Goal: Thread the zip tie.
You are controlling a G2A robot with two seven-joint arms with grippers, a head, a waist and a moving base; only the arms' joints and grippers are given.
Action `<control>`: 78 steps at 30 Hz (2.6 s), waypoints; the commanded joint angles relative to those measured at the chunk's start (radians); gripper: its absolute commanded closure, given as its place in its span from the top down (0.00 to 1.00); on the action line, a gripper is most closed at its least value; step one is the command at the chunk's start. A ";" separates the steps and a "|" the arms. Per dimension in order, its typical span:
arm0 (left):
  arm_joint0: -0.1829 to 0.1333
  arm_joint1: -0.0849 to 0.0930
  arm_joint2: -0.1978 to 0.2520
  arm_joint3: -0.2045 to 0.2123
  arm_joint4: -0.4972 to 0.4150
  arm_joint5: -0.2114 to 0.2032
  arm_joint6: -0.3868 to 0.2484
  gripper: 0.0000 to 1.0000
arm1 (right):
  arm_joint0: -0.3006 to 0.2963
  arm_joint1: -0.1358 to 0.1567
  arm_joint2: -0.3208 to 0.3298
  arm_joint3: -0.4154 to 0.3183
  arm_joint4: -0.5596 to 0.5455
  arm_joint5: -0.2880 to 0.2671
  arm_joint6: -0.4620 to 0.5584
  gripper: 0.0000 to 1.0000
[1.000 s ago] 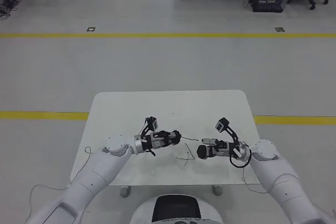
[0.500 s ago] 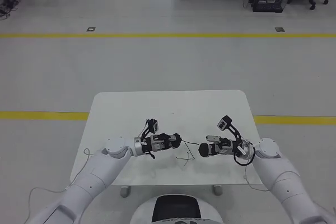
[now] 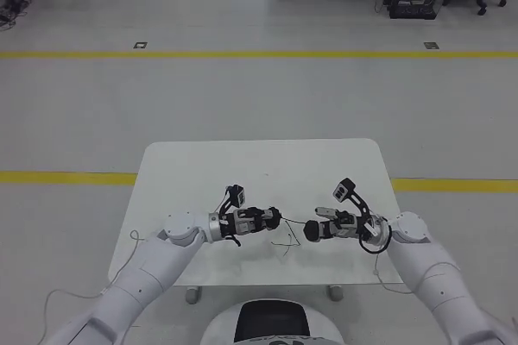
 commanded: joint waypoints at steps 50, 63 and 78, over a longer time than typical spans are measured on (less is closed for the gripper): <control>-0.018 0.002 0.024 0.032 -0.039 0.024 -0.014 0.00 | 0.040 0.011 -0.069 0.062 -0.009 -0.040 0.000 0.11; -0.023 0.003 0.032 0.032 -0.033 0.020 -0.024 0.00 | 0.043 0.008 -0.069 0.070 -0.013 -0.040 0.000 0.11; -0.025 0.004 0.036 0.034 -0.034 0.023 -0.019 0.00 | 0.049 0.005 -0.071 0.080 -0.019 -0.040 0.000 0.00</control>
